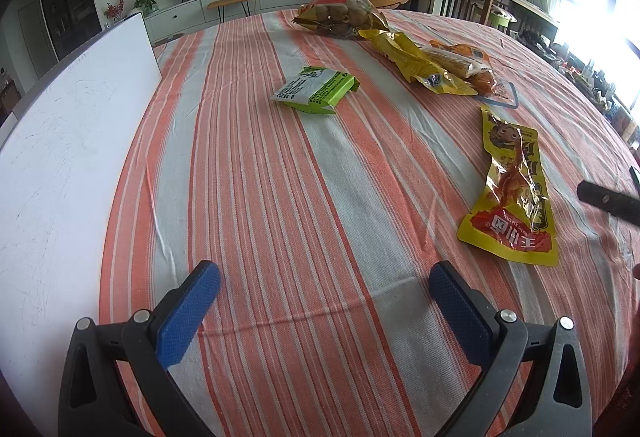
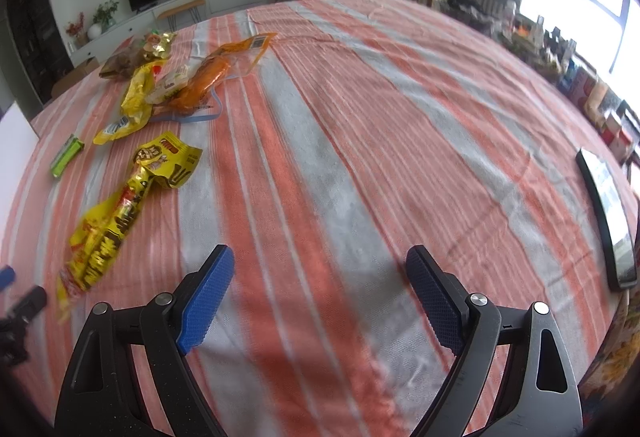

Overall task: Organize snacks
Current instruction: 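Lower the right gripper onto the yellow printed snack strip and close it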

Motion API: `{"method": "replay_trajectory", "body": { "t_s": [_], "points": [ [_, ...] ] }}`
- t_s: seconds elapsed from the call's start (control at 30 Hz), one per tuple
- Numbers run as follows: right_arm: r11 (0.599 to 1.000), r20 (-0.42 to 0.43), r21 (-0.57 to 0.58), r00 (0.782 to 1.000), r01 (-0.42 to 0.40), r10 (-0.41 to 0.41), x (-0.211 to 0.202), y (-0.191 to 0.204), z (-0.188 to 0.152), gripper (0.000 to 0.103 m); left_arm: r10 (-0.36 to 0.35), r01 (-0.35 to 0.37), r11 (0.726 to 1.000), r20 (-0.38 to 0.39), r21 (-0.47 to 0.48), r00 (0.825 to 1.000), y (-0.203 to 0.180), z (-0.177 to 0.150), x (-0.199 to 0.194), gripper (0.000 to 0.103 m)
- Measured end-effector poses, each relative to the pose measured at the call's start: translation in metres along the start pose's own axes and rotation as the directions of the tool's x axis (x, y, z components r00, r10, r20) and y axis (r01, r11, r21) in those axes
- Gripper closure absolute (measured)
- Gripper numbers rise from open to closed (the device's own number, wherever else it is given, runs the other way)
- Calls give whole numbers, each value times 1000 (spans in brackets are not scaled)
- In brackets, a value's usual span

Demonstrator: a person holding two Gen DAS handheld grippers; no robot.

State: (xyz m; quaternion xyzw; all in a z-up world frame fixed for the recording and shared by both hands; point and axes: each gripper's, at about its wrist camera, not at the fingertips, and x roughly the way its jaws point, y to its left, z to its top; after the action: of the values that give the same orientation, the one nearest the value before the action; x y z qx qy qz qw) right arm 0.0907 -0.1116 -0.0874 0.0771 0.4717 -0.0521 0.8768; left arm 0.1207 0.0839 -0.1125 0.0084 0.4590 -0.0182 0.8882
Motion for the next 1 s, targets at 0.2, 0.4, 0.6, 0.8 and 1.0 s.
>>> {"method": "replay_trajectory", "body": {
  "t_s": [0.2, 0.4, 0.6, 0.8, 1.0],
  "points": [
    [957, -105, 31, 951, -288, 290, -9, 68, 21, 14, 0, 0, 1000, 0, 1, 1000, 0, 0, 0, 0],
    [969, -150, -225, 986, -102, 69, 29, 141, 21, 15, 0, 0, 1000, 0, 1, 1000, 0, 0, 0, 0],
    [969, -74, -230, 994, -91, 76, 15, 102, 9, 37, 0, 0, 1000, 1, 0, 1000, 0, 0, 0, 0],
    [985, -17, -168, 999, -36, 34, 12, 19, 12, 34, 1, -1, 1000, 1, 0, 1000, 0, 0, 0, 0],
    [992, 49, -122, 998, -22, 29, 20, -13, 21, 27, 1, -1, 1000, 1, 1, 1000, -1, 0, 0, 0]
  ]
}}
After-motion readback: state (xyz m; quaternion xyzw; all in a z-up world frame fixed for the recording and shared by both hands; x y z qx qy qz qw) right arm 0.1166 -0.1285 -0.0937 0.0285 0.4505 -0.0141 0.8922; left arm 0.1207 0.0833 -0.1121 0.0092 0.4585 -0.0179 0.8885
